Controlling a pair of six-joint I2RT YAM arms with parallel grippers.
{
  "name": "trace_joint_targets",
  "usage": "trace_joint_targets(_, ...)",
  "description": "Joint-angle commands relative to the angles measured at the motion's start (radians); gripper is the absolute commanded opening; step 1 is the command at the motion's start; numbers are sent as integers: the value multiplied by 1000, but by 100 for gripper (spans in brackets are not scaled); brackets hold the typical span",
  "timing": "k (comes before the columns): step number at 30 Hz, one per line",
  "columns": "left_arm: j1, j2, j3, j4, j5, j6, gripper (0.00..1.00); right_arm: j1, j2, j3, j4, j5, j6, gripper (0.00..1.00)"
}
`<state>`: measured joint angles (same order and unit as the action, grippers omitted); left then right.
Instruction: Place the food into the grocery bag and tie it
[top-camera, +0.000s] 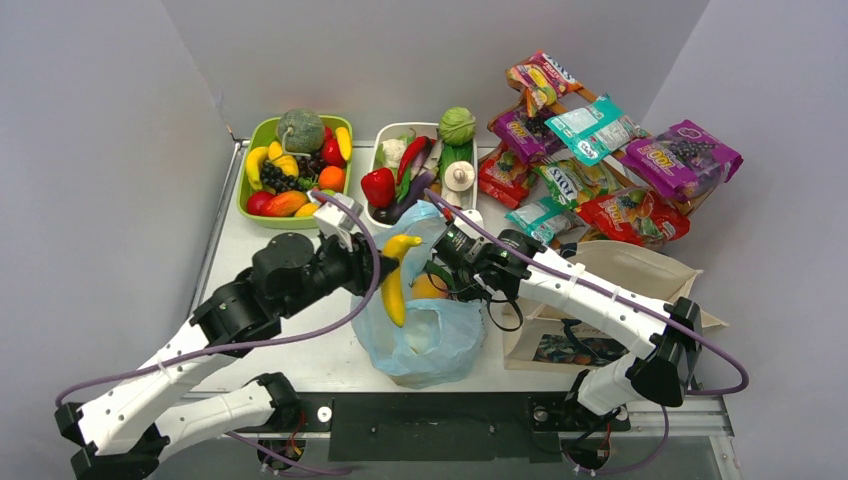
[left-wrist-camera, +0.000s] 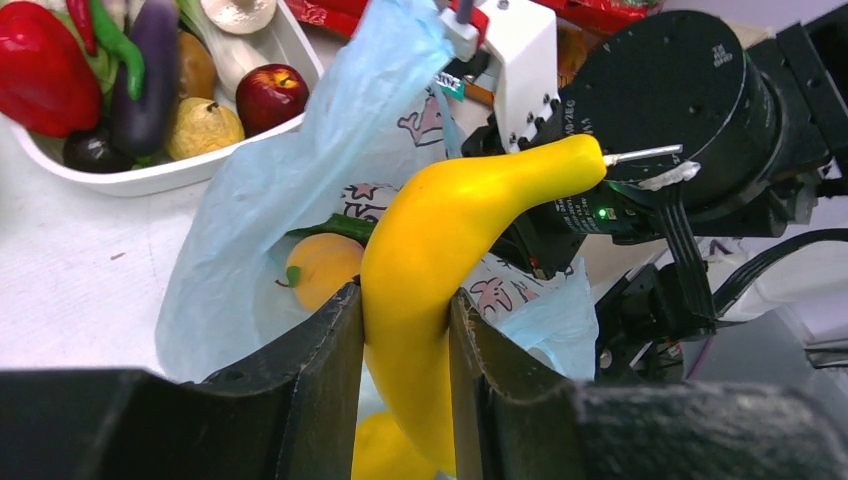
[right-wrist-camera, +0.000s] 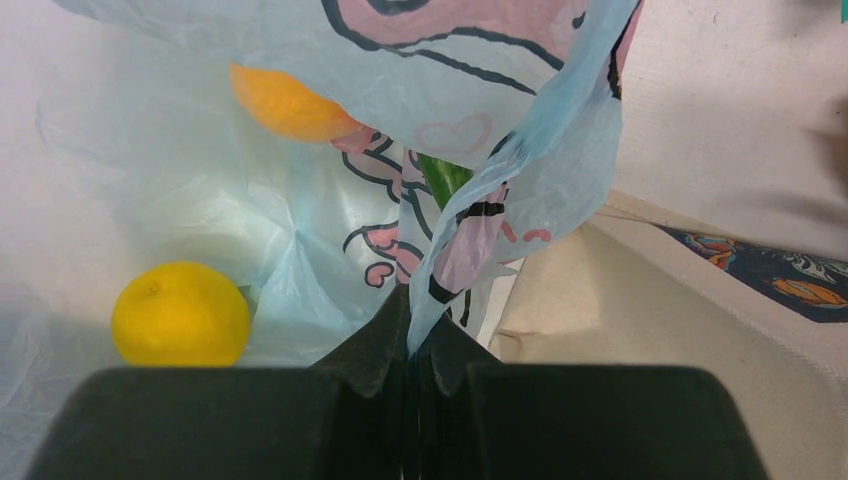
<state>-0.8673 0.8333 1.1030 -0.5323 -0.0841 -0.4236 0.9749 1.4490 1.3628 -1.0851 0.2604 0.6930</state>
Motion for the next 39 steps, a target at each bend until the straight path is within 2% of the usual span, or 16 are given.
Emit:
trace_joint_targets(1,-113,43,-2,125,-172,97,0,-2,-45,8,26,14,10,0)
trace_joint_targets(12,-128,83,6,24,-261,242,0,-2,-63,-3,26,5,10,0)
trace_joint_targets(21,-128,74,-45,-1,-295,239,0,-3,-62,1,26,1,10,0)
trace_joint_targets(23,-129,78,-49,-1,-288,223,6,-3,-61,1,26,0,9,0)
trace_joint_targets(24,-129,79,-49,-2,-285,212,13,-3,-61,1,25,0,9,0)
trace_joint_targets(25,-129,82,-47,-3,-285,206,24,-2,-60,1,25,0,9,0)
trace_joint_targets(26,-129,83,-44,-7,-282,196,30,-2,-59,1,26,-2,9,0)
trace_joint_targets(27,-129,86,-39,-10,-275,191,44,-2,-59,1,26,-1,10,0)
trace_joint_targets(29,-129,89,-23,-19,-257,184,64,-2,-56,2,26,-2,8,0)
trace_joint_targets(31,-128,92,3,-33,-229,181,71,-2,-53,3,27,-3,7,0)
trace_joint_targets(33,-129,92,34,-51,-206,181,73,-2,-50,7,25,-4,4,0)
trace_joint_targets(39,-129,79,148,-107,-188,213,74,-3,-37,19,24,-7,-6,0)
